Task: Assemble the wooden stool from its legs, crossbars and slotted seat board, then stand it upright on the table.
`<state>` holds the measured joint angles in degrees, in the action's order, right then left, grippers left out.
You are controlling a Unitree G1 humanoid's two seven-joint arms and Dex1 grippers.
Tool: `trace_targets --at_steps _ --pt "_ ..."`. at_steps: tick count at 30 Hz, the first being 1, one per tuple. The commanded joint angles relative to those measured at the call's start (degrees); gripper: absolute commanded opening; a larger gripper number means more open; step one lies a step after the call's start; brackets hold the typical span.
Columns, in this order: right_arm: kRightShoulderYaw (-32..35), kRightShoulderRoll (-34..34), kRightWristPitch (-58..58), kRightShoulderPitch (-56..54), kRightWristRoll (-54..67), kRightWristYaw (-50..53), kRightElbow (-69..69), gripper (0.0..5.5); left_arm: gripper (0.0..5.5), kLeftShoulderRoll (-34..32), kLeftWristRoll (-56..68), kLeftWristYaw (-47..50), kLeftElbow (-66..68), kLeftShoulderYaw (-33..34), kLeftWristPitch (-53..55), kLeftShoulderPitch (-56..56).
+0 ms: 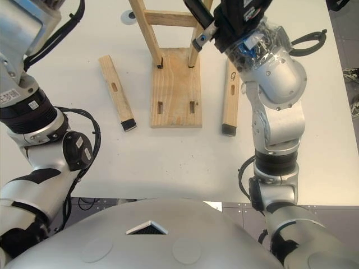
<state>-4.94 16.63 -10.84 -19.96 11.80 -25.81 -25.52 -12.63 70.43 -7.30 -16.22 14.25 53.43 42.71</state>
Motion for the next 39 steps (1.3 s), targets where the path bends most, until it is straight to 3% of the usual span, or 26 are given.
trace_targets --at_steps 1,5,10,14,21,28,33,39 --pt "-1.0 1.1 -2.5 -0.8 1.0 -2.1 1.2 1.74 0.38 -0.7 -0.4 0.1 -0.2 0.3 -1.6 -1.3" --pt "-1.7 1.4 -6.3 0.0 0.2 -1.8 1.8 2.41 0.38 -1.9 -1.9 0.3 1.4 1.3 -3.2 -1.7" --pt "-0.8 4.5 -12.8 2.5 -5.9 2.0 4.5 3.29 0.38 -14.6 -5.8 0.7 -4.1 3.9 1.7 -10.6" --pt "5.8 3.7 -14.5 4.4 -6.8 8.2 5.1 2.48 0.37 -17.4 -13.4 11.7 -2.6 8.8 1.6 -15.1" --pt "15.0 2.6 -10.7 -0.9 -6.7 16.9 10.5 1.37 0.37 -4.8 -15.2 31.2 -8.0 14.2 6.4 -31.1" --pt "13.1 2.0 -6.6 0.3 -8.3 16.6 12.7 0.03 0.37 2.9 -11.2 39.6 -11.9 15.3 7.2 -31.9" --pt "12.8 1.3 -5.5 0.5 -8.3 17.2 13.4 0.0 0.37 -0.7 -16.0 38.2 -11.4 13.8 5.3 -31.0" --pt "10.9 0.4 -3.7 0.3 -8.3 17.1 14.7 0.0 0.37 -2.8 -28.1 29.4 -5.7 6.2 -3.9 -30.6"
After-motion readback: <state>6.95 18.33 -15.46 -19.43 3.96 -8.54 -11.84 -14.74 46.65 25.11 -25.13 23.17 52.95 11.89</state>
